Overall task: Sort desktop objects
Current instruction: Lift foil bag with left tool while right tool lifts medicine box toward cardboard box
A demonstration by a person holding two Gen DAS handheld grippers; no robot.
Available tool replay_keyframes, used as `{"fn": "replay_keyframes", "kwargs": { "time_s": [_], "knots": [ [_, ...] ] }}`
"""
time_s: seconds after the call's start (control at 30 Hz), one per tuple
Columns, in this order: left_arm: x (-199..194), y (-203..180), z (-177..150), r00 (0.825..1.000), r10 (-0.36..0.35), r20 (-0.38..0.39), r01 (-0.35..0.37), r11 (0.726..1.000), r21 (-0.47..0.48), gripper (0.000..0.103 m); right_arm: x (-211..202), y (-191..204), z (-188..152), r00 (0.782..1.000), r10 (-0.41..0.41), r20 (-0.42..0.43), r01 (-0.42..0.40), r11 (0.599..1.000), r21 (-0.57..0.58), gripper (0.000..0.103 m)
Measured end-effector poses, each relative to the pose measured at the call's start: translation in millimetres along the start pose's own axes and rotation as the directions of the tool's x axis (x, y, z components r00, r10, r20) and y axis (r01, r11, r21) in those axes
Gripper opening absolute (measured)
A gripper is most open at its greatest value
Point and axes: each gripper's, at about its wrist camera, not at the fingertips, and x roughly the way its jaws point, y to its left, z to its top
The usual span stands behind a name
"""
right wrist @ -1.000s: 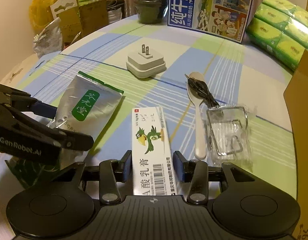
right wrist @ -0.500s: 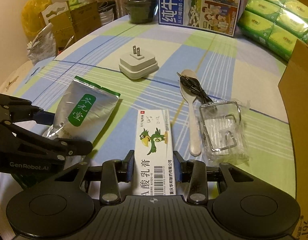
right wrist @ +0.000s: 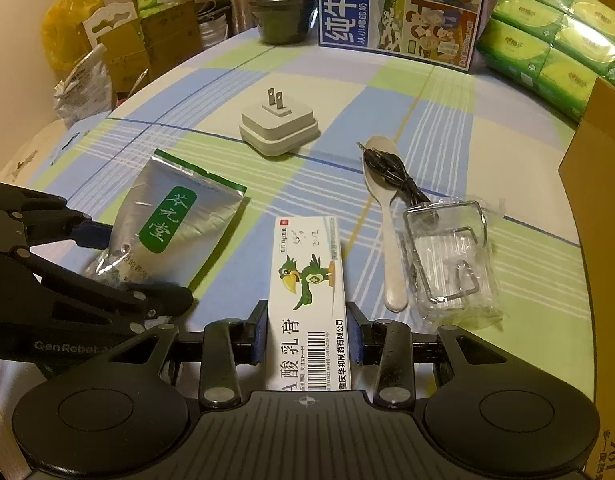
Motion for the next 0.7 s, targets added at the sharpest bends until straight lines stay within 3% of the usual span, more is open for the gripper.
{"fn": "replay_keyframes", "kwargs": {
  "time_s": [0.13, 0.43, 0.7],
  "knots": [
    [-6, 0, 1, 1.000, -0.010, 0.001, 0.010, 1.000, -0.009, 0.050, -7, 1, 0, 1.000, 0.002, 0.017, -0.003, 1.000, 0.009, 0.036],
    [-27, -5, -7, 0.999, -0.051, 0.017, 0.051, 0.998, -0.034, 0.049, -25, 0, -8, 0.999, 0.008, 0.038, -0.011, 0.997, 0.071, 0.036],
    [-49, -19, -26, 0.999, -0.044, 0.024, 0.045, 0.998, -0.041, 0.049, -53, 6, -35, 0.998, -0.017, 0.056, 0.010, 0.992, 0.122, 0.035]
  ]
}}
